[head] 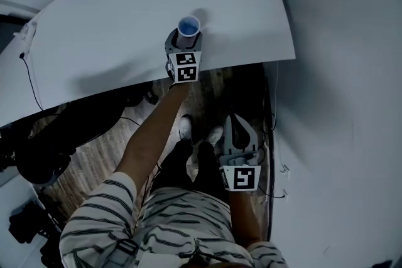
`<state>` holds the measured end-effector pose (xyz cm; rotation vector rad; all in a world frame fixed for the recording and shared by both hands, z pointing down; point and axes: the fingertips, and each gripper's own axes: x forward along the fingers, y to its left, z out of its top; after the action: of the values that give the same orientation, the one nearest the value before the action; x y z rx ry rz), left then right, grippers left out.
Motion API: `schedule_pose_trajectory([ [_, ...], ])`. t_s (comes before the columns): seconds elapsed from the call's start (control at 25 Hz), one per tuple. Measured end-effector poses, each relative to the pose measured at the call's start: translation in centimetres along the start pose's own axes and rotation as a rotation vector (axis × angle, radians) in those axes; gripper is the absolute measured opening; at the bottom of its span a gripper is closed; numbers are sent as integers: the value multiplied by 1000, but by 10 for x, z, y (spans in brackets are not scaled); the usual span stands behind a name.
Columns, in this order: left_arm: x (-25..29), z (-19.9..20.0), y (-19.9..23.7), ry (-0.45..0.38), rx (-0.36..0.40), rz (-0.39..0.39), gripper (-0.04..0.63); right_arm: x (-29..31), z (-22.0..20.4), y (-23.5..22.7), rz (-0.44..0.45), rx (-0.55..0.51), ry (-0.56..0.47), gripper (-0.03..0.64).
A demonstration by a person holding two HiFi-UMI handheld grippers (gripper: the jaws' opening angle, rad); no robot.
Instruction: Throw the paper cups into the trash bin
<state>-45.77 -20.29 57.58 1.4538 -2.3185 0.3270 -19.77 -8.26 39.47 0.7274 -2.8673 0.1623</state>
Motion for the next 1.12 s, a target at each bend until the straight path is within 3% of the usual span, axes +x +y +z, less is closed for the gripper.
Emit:
schedule_pose_trajectory([
  [0.48,9,9,0,-17,-6,15,310,-4,-7,-8,-26,9,38,9],
  [1.12,-30,27,-13,-66,8,-9,308,-23,1,-13,-51,31,19,9],
])
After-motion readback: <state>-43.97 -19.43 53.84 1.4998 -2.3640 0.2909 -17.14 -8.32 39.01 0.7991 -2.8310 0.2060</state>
